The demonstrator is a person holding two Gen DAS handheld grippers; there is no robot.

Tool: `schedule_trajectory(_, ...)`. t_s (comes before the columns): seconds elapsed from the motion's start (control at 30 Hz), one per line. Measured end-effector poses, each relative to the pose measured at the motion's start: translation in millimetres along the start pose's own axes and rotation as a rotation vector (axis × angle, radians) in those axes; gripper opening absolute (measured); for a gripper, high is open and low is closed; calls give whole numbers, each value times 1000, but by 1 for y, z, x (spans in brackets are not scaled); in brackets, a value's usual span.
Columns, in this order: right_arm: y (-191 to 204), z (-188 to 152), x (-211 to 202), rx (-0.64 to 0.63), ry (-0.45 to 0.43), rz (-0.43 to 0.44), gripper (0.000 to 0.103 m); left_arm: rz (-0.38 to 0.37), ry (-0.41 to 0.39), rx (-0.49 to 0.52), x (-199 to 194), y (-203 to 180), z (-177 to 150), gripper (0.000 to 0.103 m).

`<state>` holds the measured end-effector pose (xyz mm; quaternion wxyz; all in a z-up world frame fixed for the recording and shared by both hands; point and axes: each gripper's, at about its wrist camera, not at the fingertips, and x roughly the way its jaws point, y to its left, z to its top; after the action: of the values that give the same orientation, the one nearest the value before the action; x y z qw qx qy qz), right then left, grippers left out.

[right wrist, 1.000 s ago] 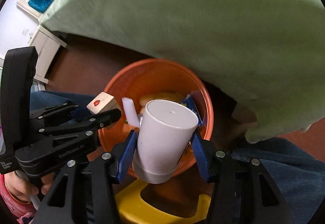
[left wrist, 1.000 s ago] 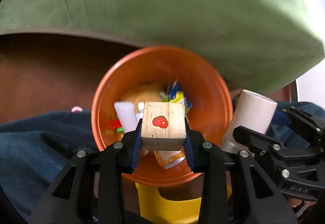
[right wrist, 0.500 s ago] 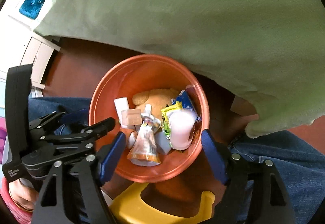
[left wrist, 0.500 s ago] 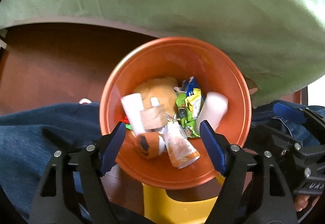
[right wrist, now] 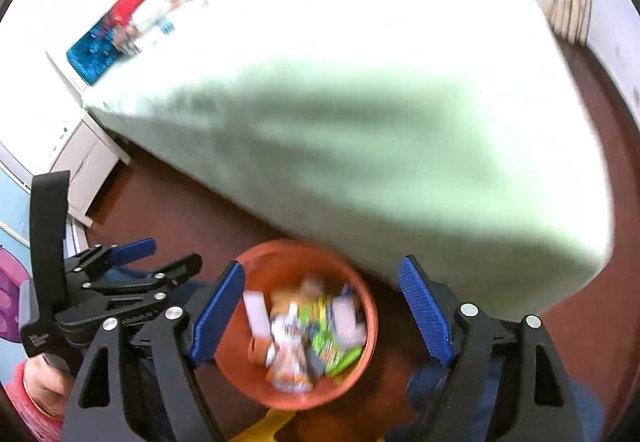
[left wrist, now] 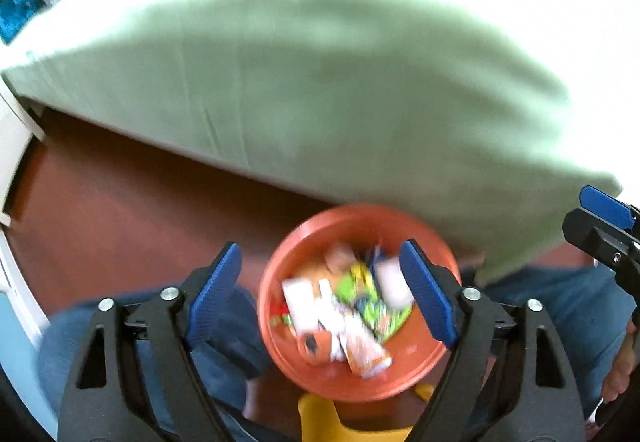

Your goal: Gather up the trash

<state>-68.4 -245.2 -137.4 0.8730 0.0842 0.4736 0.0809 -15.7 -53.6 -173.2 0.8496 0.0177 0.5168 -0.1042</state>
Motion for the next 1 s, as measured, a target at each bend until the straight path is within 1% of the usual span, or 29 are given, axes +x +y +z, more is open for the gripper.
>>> schedule_trajectory(0.07,7,15,-22,-28,-79,-12,81,14,-91,-5,-29,2,18,84)
schedule_trajectory(0.17,14,35,-49,-55,-183,-20,84,36,-200,-8,-62,3,37,88)
schedule_trajectory(0.3,22,52,-79,-74,-293,-21,86,99,-362,-16,-113,5,59,91)
schedule_trajectory(0.37,26,56,-91,-80,-338,-19,86,111,-420,-29,-132,7,66,92)
schedule_trajectory(0.5,33,64,-109,-95,-402,-22,86,127,-493,-38,-153,8,75,92)
schedule_trajectory(0.6,35,68,-120,-98,-441,-13,87,143,-529,-39,-166,8,80,92)
schedule_trajectory(0.8,42,73,-133,-110,-486,-16,87,149,-574,-38,-179,7,79,92)
schedule_trajectory(1.0,43,77,-141,-111,-515,-15,87,145,-601,-35,-193,6,82,92)
